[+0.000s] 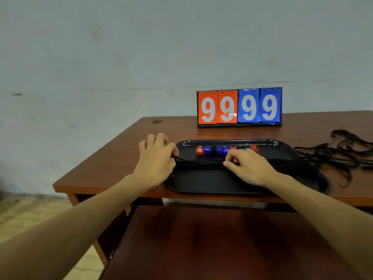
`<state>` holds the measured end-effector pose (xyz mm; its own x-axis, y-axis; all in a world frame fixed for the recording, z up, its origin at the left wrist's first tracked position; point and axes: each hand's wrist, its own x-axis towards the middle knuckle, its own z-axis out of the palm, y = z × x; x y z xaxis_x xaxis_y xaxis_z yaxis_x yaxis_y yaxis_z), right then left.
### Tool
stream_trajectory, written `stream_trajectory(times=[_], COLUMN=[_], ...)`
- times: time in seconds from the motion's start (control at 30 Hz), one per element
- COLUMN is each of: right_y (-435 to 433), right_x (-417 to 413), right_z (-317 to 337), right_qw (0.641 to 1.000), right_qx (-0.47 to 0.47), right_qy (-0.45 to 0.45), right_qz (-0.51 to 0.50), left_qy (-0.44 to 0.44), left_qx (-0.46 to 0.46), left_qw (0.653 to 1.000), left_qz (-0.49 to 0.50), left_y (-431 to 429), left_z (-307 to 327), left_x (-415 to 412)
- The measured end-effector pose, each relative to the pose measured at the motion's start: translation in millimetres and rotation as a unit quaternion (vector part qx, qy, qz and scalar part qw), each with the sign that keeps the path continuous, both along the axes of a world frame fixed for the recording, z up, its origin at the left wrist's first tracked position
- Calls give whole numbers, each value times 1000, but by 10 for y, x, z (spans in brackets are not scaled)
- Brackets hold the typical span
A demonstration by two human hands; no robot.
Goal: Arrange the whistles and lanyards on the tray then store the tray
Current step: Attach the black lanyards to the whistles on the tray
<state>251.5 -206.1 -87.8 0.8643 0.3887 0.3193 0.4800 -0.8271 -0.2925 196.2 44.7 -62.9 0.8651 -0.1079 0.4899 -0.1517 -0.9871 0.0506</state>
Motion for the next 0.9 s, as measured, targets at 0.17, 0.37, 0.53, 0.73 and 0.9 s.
stream_trajectory(times=[0.17, 0.37, 0.53, 0.73, 0.9], right_y=[15, 9, 3, -129, -560], right_x=[-6, 5, 15, -53, -28], right_z=[-9, -20, -25, 67, 110], right_qw=[1000, 1000, 1000, 996, 985], right_qx=[6, -2, -7, -87, -165], right_qy=[10, 22, 23, -2, -56], right_qz=[-11, -15, -15, 2, -18], left_qy=[12, 82, 65, 48, 54], left_qx=[46, 24, 94, 113, 111], left_qw=[995, 992, 990, 989, 989], left_qz=[-90, -95, -87, -86, -79], left_y=[-390, -672, -709, -703, -719], left_z=[30, -114, -146, -147, -138], left_x=[28, 241, 305, 325, 314])
